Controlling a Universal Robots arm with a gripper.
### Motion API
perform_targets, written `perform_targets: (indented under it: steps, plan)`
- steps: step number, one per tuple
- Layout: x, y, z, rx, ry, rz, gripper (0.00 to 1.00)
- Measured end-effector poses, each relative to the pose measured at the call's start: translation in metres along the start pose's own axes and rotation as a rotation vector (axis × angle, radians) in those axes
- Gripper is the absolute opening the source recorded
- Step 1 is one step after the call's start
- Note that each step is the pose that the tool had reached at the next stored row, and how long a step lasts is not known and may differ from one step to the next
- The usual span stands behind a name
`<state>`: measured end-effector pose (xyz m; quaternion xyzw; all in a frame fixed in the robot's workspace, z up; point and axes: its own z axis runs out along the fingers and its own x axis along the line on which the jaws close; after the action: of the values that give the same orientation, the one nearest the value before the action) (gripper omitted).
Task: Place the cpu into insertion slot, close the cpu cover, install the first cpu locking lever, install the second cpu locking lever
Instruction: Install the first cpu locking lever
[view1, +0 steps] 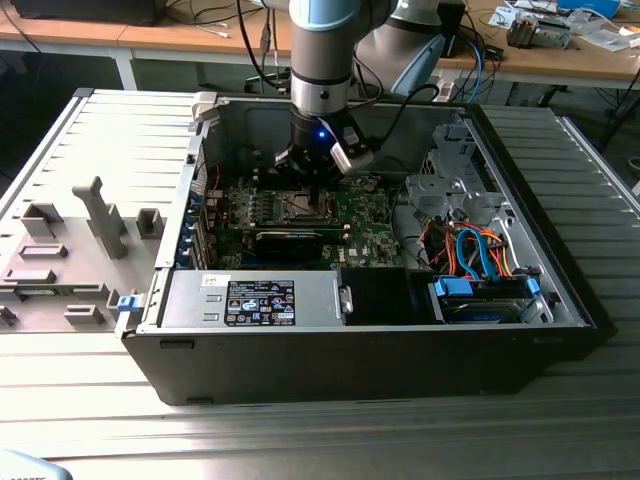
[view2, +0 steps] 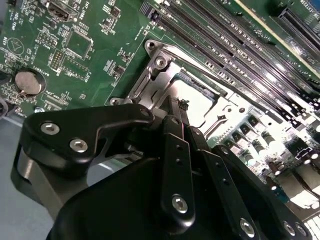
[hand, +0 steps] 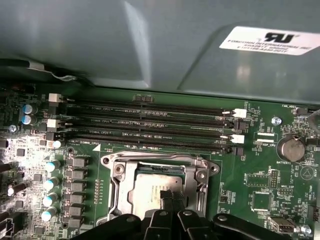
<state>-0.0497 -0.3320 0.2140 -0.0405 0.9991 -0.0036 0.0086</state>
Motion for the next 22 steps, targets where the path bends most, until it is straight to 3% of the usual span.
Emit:
perform_targets:
  steps: [7,22]
  plan:
    - [-0.0002,-0.0001,-0.0138,0.0000,0.0001,0.000,0.11]
    - [-0.0005,-0.0002,-0.0284,0.0000,0.0001,0.000,0.11]
